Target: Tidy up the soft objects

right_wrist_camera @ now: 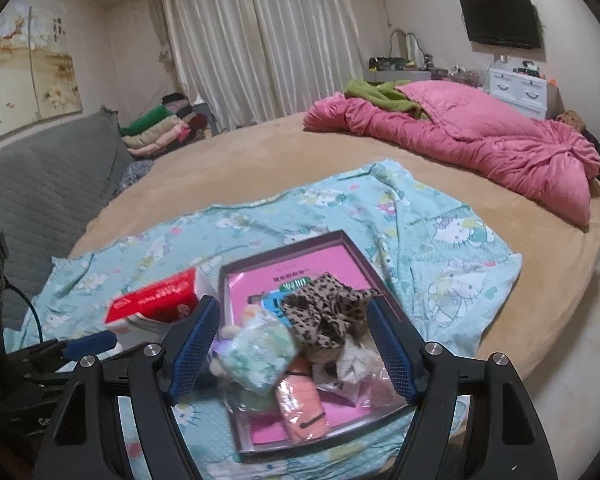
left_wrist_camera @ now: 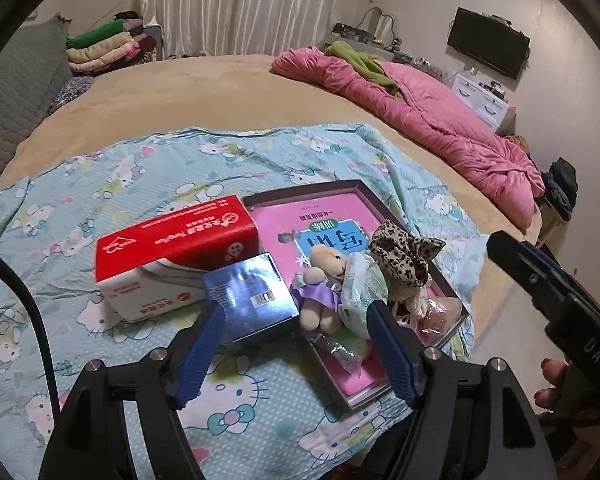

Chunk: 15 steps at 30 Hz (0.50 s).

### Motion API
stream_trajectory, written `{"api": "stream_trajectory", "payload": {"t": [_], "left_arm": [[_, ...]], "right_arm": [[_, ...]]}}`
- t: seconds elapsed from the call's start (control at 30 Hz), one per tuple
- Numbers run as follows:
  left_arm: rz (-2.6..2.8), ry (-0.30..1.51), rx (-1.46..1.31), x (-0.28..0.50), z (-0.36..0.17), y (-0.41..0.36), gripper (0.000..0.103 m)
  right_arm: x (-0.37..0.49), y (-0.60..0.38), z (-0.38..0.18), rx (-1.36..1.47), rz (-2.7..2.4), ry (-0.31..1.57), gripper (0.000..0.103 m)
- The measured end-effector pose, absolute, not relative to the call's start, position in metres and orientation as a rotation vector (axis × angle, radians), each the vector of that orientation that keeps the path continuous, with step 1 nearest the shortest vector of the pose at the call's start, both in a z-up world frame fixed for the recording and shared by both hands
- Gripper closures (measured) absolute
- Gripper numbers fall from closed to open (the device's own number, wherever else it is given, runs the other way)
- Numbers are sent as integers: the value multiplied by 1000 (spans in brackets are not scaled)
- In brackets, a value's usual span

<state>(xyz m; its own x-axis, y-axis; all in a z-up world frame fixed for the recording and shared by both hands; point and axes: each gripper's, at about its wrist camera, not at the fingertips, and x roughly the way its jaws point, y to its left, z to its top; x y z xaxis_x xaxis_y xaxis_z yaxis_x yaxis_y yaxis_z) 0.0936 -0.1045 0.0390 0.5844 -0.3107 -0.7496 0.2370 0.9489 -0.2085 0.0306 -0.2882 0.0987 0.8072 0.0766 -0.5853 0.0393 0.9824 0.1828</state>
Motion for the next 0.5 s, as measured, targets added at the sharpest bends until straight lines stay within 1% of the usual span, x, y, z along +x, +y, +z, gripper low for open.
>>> {"api": "stream_trajectory", "payload": {"t": [0.13,0.2,0.23,0.33,0.5], "left_arm": [[-294,878,-77,84,47,-96,28],[-280,879,-82,79,50,-92,21],[-266,864,-84,75,53,-89,20],[-233,828,-95,63,62,-80,19],[-202,830,-94,49,65,-70,19]], "right_arm": [[21,-282,109,191,30,622,26],[16,-278,111,183,31,620,26],[15,-276,112,176,30,621,26],[9,-270,114,153,29,624,26],[-3,-267,111,168,36,645,26]]}}
